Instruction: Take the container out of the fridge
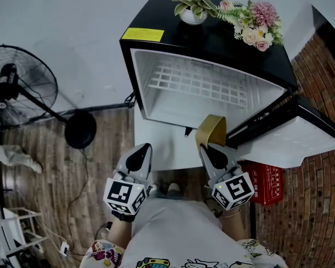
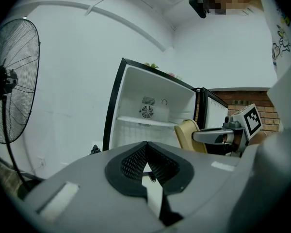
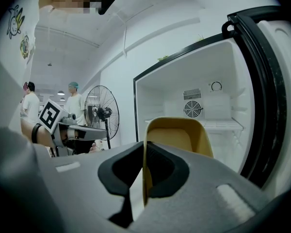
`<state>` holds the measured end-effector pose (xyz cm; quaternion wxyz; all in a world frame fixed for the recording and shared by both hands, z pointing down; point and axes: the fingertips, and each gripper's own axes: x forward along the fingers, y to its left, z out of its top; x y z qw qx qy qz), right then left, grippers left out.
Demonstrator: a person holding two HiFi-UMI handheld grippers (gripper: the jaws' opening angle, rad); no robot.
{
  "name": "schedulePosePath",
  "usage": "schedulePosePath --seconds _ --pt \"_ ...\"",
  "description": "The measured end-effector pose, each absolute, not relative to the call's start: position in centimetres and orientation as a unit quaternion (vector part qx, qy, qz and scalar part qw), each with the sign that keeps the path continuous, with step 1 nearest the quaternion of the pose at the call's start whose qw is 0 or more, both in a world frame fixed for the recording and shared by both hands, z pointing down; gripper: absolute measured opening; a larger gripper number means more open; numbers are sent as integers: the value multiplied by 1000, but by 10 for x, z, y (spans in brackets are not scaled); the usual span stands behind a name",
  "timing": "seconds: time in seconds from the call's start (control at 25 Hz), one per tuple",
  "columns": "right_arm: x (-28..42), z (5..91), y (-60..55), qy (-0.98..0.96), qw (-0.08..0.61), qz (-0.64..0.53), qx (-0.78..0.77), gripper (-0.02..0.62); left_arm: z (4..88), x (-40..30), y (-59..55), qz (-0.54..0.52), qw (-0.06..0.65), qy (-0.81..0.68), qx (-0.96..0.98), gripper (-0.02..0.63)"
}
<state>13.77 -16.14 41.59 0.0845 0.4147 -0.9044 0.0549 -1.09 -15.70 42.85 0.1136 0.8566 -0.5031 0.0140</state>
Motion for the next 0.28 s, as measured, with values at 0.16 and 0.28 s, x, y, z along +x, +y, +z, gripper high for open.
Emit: schedulePosePath --seconds 0.16,0.28 --pt "138 416 -162 -905 87 54 414 12 428 -10 -158 14 113 -504 856 12" --pt "139 416 -163 -905 84 55 412 13 428 -9 -159 14 113 -505 856 12"
